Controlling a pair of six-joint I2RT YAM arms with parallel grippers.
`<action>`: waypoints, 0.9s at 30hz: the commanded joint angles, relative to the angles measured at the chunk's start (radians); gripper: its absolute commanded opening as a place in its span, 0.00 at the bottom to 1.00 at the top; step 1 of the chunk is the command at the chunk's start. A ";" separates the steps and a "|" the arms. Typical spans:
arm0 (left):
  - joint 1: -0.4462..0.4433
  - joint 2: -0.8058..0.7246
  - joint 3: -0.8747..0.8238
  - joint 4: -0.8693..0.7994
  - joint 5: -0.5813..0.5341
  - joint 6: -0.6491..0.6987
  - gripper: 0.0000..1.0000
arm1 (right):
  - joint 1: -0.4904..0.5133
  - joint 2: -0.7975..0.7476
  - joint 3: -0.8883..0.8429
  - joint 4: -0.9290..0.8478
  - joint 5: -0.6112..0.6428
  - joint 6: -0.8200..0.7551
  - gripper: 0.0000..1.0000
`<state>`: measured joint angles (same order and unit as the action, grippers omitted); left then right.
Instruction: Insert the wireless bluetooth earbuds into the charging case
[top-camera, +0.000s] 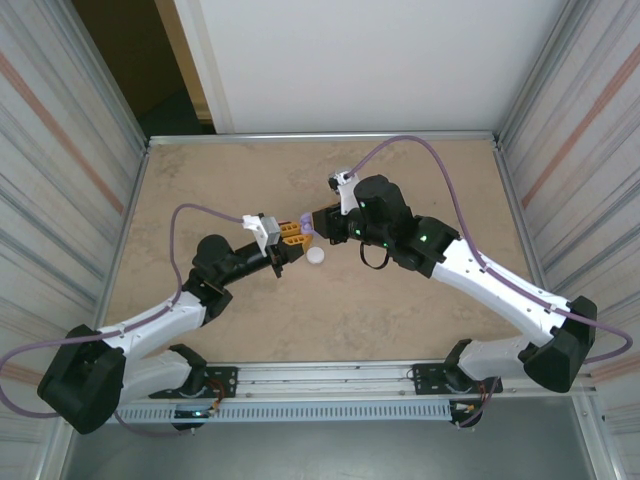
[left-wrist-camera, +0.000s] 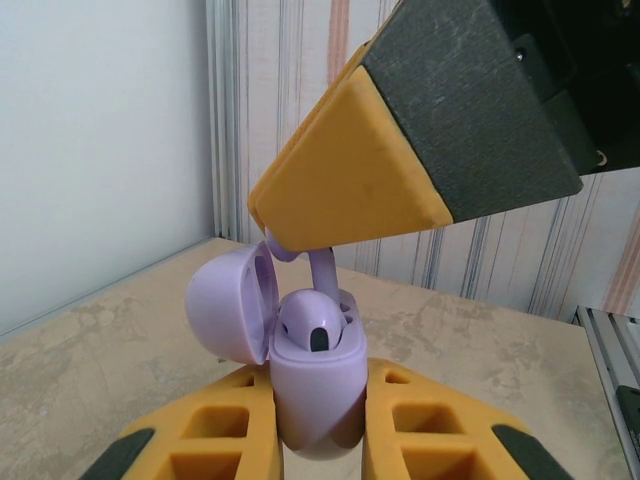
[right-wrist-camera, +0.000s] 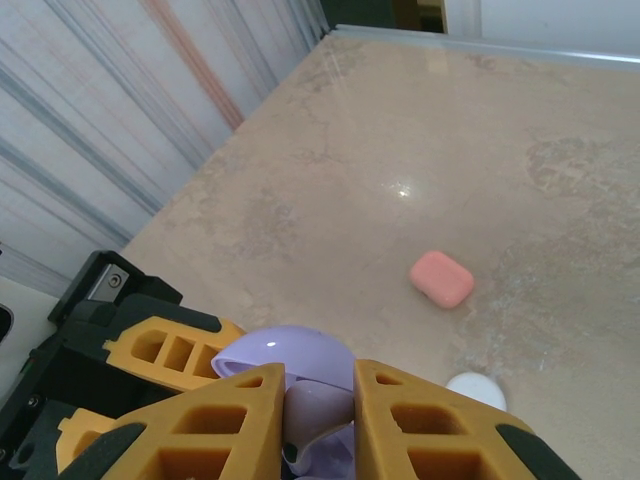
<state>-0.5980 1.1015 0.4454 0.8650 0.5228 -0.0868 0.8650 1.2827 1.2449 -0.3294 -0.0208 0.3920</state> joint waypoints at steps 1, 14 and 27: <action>-0.007 -0.009 0.033 0.028 -0.009 -0.011 0.00 | 0.012 -0.002 0.003 -0.023 0.026 -0.005 0.23; -0.007 -0.009 0.033 0.029 -0.008 -0.013 0.00 | 0.012 -0.008 0.009 -0.033 -0.004 -0.007 0.29; -0.006 -0.014 0.018 0.063 0.003 -0.012 0.00 | -0.029 -0.081 0.015 -0.025 -0.048 -0.026 0.53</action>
<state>-0.5980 1.1015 0.4454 0.8669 0.5228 -0.0872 0.8547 1.2533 1.2449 -0.3485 -0.0391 0.3813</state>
